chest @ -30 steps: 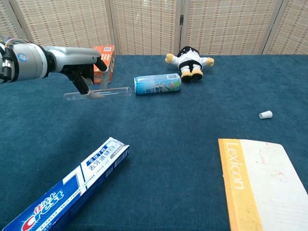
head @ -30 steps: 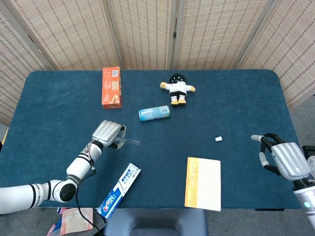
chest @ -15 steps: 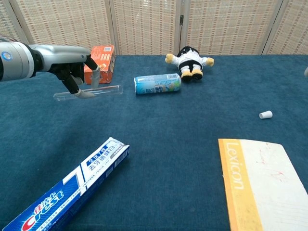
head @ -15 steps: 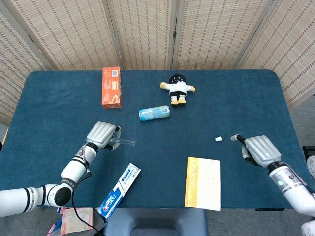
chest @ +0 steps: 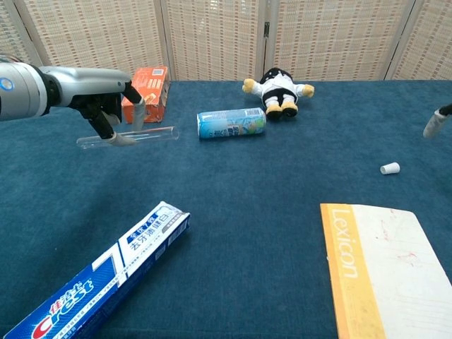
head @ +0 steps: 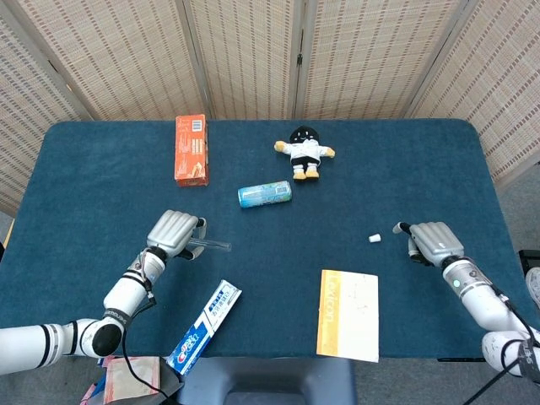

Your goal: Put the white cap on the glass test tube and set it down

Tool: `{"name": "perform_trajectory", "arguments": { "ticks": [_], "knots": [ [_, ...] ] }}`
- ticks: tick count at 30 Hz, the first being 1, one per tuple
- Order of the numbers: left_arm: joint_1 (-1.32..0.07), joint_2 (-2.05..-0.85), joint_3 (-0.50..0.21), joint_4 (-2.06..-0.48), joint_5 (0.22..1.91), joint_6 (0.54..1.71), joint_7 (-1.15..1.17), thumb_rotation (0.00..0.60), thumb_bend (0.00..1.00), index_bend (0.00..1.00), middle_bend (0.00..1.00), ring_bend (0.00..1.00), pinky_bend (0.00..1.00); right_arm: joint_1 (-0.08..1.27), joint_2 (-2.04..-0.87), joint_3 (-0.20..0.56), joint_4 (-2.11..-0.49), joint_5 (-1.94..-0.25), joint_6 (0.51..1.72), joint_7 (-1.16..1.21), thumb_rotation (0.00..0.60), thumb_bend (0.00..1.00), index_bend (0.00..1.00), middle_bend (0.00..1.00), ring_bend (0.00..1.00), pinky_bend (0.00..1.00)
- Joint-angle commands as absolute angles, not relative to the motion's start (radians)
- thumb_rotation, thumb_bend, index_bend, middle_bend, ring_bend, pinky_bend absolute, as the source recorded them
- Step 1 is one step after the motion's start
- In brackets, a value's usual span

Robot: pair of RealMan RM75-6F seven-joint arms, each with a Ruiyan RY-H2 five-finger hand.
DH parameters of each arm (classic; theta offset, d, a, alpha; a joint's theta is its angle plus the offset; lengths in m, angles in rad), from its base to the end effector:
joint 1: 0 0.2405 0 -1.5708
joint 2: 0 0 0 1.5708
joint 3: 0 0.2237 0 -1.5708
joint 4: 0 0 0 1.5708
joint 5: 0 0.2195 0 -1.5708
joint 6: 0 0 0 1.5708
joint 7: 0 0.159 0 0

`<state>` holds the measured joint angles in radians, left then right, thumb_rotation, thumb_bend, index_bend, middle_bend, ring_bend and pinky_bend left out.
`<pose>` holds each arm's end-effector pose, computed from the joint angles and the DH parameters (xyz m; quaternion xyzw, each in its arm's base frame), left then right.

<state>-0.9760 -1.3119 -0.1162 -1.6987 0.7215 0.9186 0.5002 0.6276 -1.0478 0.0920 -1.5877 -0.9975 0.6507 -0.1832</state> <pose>-0.0954 0.3563 0.0083 -0.7657 -0.3794 -0.2965 0.4264 -0.2600 -0.3275 0.0826 0.7207 -0.4766 0.1827 0.4691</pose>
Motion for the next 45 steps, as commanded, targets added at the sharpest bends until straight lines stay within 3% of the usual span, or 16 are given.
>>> {"name": "perform_trajectory", "arguments": {
  "ticks": [1,23,45],
  "knots": [
    [-0.975,-1.311,-0.115,-1.702,0.720,0.921,0.502,0.600,0.36,0.59,1.00,1.00,1.00,0.669,-1.098,0.073,-1.528,-0.937,0.612,-0.220,0.600,0.91,0.23,1.00,1.00,1.00],
    [-0.972,-1.322,-0.103,-1.700,0.716,0.917,0.512,0.600,0.36,0.59,1.00,1.00,1.00,0.773,-1.240,-0.003,-1.368,-0.812,0.540,-0.265,0.600,0.91,0.23,1.00,1.00,1.00],
    [-0.968,-1.324,-0.103,-1.694,0.728,0.907,0.496,0.600,0.36,0.59,1.00,1.00,1.00,0.799,-1.208,-0.022,-1.489,-0.850,0.624,-0.300,0.600,0.91,0.23,1.00,1.00,1.00]
  ]
}}
